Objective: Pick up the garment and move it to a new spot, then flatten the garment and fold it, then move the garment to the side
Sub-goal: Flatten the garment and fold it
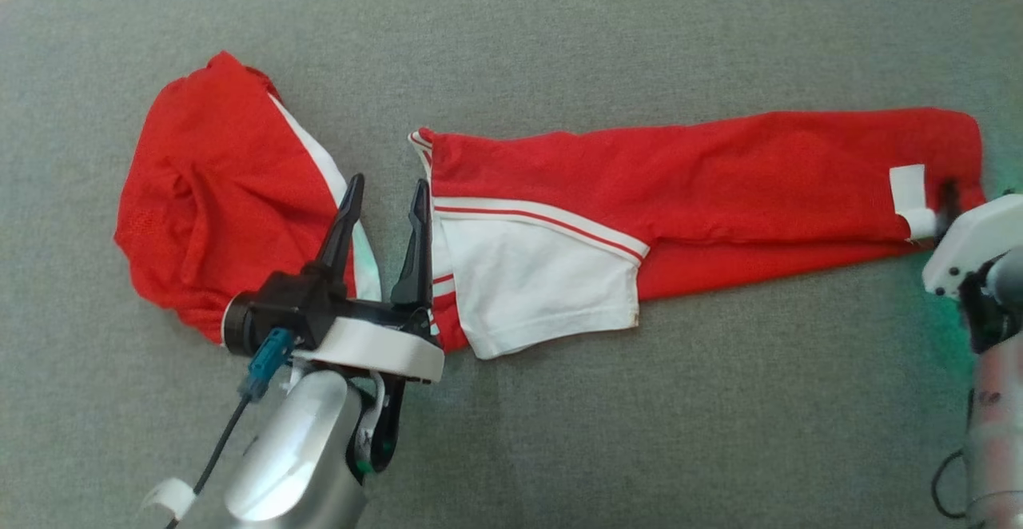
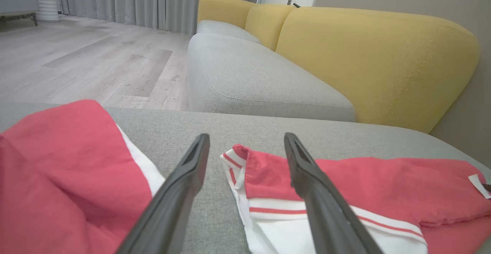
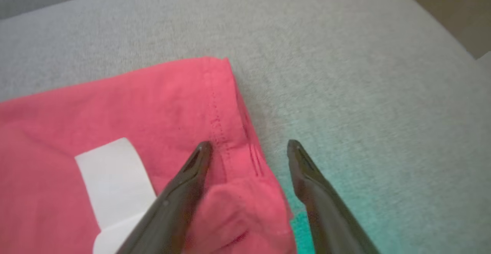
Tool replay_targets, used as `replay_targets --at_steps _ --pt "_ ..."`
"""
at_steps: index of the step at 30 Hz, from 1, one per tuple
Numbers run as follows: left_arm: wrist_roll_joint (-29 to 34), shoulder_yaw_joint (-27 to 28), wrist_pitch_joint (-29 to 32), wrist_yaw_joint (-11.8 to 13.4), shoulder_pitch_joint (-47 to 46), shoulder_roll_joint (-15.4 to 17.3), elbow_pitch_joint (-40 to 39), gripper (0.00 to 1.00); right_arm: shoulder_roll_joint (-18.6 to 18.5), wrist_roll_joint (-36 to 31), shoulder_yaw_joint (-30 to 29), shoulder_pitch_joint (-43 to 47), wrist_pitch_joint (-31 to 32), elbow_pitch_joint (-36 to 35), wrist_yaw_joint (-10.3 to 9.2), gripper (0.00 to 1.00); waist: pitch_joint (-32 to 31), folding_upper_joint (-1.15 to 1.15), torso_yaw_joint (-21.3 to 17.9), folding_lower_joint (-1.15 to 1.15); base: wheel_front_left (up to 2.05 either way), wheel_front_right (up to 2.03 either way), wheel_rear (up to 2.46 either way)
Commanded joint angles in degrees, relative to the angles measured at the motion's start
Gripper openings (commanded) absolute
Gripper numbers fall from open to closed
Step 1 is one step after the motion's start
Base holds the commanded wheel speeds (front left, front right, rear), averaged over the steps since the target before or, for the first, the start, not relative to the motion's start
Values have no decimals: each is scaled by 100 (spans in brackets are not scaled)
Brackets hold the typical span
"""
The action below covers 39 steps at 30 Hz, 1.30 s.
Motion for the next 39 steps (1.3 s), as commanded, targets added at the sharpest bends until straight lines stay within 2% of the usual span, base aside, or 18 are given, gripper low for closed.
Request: replay_targets --at_steps 1,9,10,11,12,16,20,28,32,36,39 --pt "51 247 -37 -38 -214 9 -149 100 -30 -44 98 -163 59 -104 -4 100 30 0 12 -1 0 0 0" --pt "156 395 -37 -96 -265 -8 -129 100 71 133 188 -229 307 189 -4 100 127 0 -28 -1 0 0 0" --pt "166 419 -37 -99 -271 -2 -129 100 75 196 213 -224 331 211 -4 93 134 0 -41 -1 0 0 0" --pt "174 443 -37 -102 -278 3 -131 100 76 269 239 -220 351 228 -4 62 139 0 -51 -1 0 0 0" --pt "181 469 -37 -103 -283 9 -133 100 74 348 270 -215 358 238 -4 0 142 0 -66 -1 0 0 0" --pt "212 551 -37 -106 -286 35 -134 100 -29 710 360 -191 250 222 -4 0 106 0 -123 -1 0 0 0" --pt "235 597 -37 -108 -237 56 -118 100 -291 851 418 -106 57 186 -4 0 -16 0 -193 -1 0 0 0" --pt "231 578 -37 -123 -145 18 -90 100 -1061 429 116 41 -342 99 -4 0 -267 0 -230 -1 0 0 0" --pt "212 575 -37 -130 -104 4 -81 100 -1247 63 -23 64 -560 2 -4 0 -354 0 -205 -1 0 0 0" --pt "186 602 -37 -127 -34 1 -76 100 -1149 -101 -162 24 -664 -48 -4 0 -456 0 -186 -1 0 0 0" --pt "168 612 -37 -127 41 -7 -41 100 -865 -20 36 -38 -706 -181 -4 0 -613 0 -174 -1 0 0 0"
